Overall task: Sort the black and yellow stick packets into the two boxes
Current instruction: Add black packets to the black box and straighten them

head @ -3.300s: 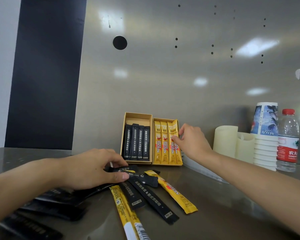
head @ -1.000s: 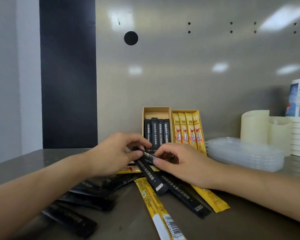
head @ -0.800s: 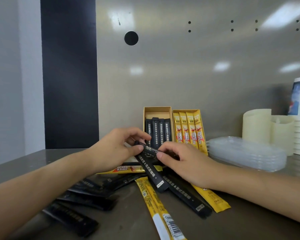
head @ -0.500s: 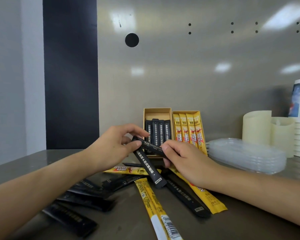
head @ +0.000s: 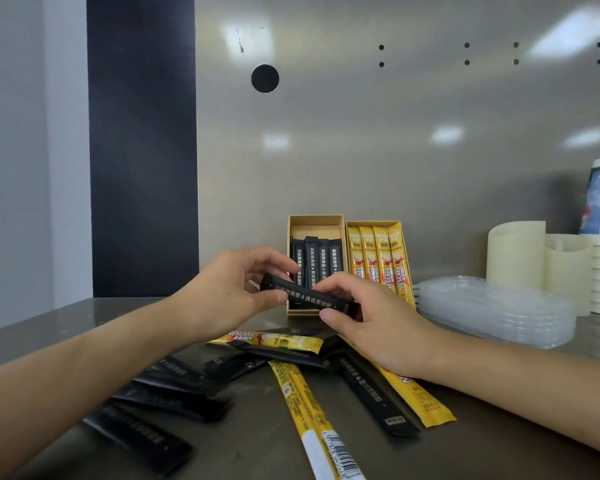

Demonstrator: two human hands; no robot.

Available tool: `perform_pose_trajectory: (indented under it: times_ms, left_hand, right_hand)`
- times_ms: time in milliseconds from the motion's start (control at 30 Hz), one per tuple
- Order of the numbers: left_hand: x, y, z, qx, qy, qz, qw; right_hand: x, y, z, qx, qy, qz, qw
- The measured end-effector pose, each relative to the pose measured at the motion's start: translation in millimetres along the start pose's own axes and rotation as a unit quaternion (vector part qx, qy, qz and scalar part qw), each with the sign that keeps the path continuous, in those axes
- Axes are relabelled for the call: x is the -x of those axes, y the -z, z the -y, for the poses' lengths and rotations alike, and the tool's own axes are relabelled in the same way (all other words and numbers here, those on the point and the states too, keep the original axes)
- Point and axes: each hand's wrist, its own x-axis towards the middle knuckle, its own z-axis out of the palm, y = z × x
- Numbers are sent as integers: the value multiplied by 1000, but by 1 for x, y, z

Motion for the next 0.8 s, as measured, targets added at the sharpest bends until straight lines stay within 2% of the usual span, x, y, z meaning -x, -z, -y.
perform_pose_trajectory:
  times_ms: [433,633,800]
  left_hand:
    - [-1,0,-3,35,0,-56,998]
    - [-1,-3,-6,53,-8,-4,999]
    - [0,-6,-10,40,-29,-5,999]
  right_hand:
    - [0,-1,1,-34,2,32,999]
    - [0,-1,-1,-45,6,40,998]
    - [2,-1,2,-27,34,14,999]
